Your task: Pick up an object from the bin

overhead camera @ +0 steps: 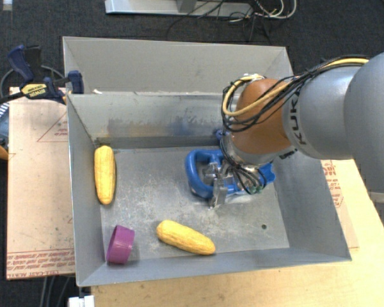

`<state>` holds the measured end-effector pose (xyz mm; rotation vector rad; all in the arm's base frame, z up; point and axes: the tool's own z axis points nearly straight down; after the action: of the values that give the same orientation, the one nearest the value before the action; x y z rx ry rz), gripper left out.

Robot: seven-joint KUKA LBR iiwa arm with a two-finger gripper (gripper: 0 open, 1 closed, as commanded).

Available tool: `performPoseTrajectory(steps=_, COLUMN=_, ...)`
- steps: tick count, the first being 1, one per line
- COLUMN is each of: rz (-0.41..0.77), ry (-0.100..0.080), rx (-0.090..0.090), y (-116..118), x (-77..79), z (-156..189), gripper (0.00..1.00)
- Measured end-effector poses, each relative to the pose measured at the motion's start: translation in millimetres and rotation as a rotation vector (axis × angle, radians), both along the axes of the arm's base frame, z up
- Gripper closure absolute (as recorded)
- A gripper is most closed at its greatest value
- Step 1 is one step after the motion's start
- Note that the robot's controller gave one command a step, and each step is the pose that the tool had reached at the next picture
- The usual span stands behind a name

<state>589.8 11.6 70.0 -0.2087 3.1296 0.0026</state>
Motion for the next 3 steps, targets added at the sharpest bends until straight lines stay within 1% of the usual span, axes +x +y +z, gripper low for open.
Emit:
performPoseTrajectory(steps=1, rz=0.000, ry=0.000, rx=0.000, y=0, x=0.0, z=0, gripper=1.00)
performPoseTrajectory(steps=2, rz=0.111, ry=-0.002, rx=0.000, y=13, x=-14.9, z=0, gripper=1.00)
performPoseTrajectory(steps=3, rz=0.111, ry=-0.002, rx=0.000, y=13, x=-14.9, z=0, gripper=1.00)
